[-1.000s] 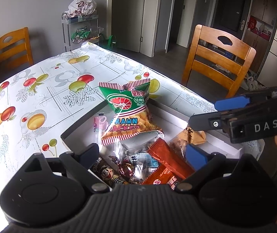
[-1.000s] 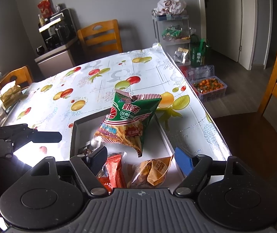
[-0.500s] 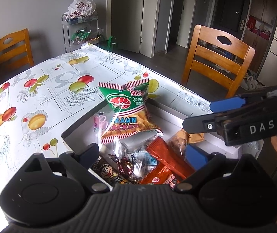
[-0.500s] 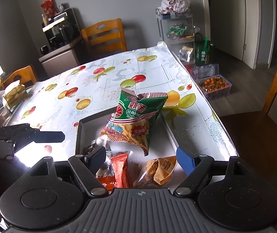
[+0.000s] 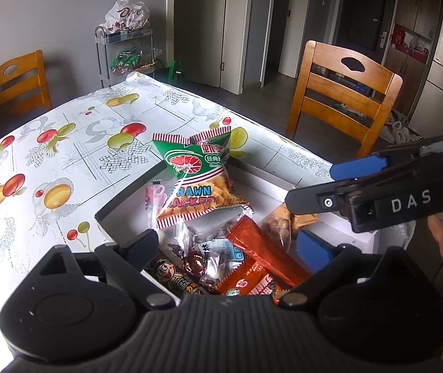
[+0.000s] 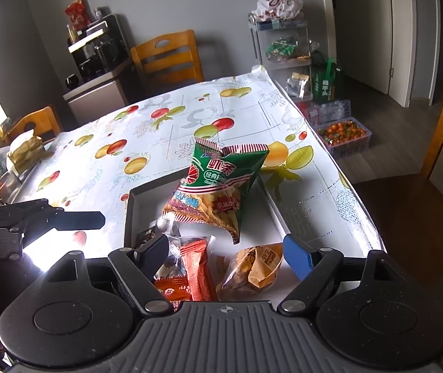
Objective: Organize snacks
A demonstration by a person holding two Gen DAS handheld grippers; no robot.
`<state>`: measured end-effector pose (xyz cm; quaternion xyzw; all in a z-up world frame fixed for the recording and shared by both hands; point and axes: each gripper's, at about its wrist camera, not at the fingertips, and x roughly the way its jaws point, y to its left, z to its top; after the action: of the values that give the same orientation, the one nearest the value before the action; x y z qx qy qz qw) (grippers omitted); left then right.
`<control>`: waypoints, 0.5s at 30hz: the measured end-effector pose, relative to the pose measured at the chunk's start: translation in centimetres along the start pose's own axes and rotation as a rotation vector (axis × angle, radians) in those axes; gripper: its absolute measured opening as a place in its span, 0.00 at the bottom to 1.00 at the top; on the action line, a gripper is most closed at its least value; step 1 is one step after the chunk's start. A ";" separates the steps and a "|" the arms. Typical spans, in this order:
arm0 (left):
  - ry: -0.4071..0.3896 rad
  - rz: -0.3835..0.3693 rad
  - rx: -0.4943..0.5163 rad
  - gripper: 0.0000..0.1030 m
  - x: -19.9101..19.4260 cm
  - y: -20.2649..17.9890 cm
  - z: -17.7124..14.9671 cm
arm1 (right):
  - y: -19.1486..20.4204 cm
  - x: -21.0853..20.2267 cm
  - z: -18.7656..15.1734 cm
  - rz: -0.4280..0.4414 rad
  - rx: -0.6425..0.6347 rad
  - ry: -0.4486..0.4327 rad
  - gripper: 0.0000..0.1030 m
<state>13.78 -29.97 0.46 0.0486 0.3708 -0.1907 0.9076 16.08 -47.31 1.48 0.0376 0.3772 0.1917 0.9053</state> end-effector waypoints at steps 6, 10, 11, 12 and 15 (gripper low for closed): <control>-0.001 0.002 -0.005 0.94 -0.2 0.0 -0.1 | 0.2 0.0 0.0 0.004 -0.004 0.001 0.79; 0.000 0.009 -0.006 0.94 -0.2 -0.2 -0.2 | 0.3 0.0 0.0 0.007 -0.006 0.001 0.79; 0.001 0.009 -0.003 0.94 -0.2 -0.2 -0.2 | 0.3 0.0 -0.1 0.007 -0.007 0.001 0.79; 0.000 0.008 0.000 0.94 -0.2 -0.2 -0.2 | 0.3 0.0 -0.1 0.007 -0.007 0.001 0.79; -0.019 0.003 0.004 0.94 -0.4 -0.4 -0.3 | 0.3 0.0 -0.1 0.006 -0.005 0.001 0.79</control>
<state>13.20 -30.12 0.58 0.0493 0.3615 -0.1906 0.9113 15.90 -47.04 1.51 0.0363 0.3769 0.1955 0.9047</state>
